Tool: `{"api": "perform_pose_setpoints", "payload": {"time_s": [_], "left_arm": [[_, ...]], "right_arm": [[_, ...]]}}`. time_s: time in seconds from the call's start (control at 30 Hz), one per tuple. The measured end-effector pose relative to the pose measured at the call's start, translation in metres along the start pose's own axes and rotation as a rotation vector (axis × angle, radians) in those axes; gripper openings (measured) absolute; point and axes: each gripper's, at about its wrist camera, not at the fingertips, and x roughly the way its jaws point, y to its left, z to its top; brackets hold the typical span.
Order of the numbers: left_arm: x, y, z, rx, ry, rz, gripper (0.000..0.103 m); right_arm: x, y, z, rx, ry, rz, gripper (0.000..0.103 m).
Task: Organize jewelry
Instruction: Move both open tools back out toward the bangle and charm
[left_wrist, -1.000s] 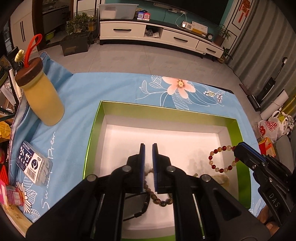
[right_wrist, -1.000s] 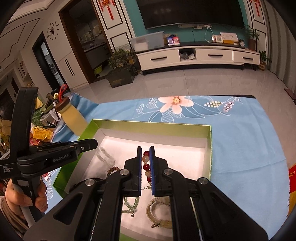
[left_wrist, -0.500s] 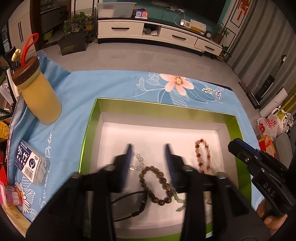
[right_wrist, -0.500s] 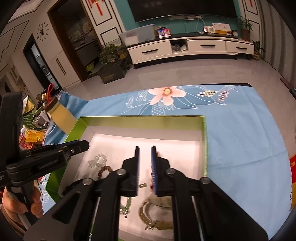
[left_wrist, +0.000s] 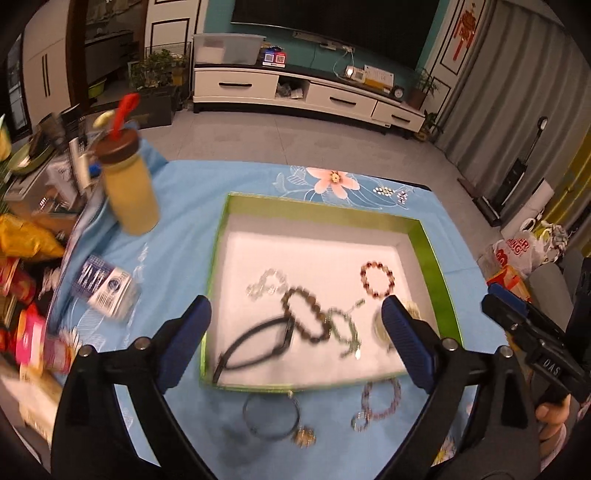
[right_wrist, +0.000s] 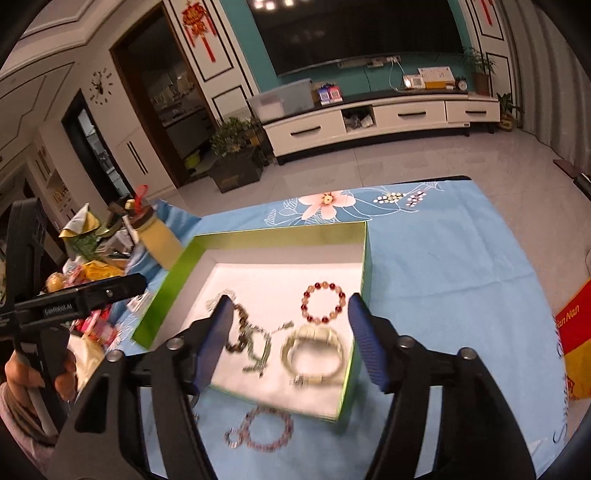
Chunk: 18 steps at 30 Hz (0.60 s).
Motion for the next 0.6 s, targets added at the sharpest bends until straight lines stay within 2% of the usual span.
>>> {"api": "perform_pose_setpoints", "payload": {"time_s": [0.07,0.27,0.47,0.6], "left_arm": [[-0.011,0.008,-0.016,-0.007,0.002,0.013,0.100],[-0.033,0.029,-0.071,-0.022,0.023,0.065,0.101],[-0.042,0.039,-0.126,-0.092,0.042,0.058,0.101],[-0.049,0.030,-0.156,-0.061,0.012,0.077,0.101]], "right_arm": [[-0.016,0.001,-0.009,-0.009,-0.013,0.006,0.066],[-0.050,0.009,-0.042,-0.054,-0.012,0.034,0.067],[-0.059,0.019,-0.084,-0.083,0.063,0.046,0.067],[-0.056,0.021,-0.114,-0.067,0.114,0.052,0.067]]}}
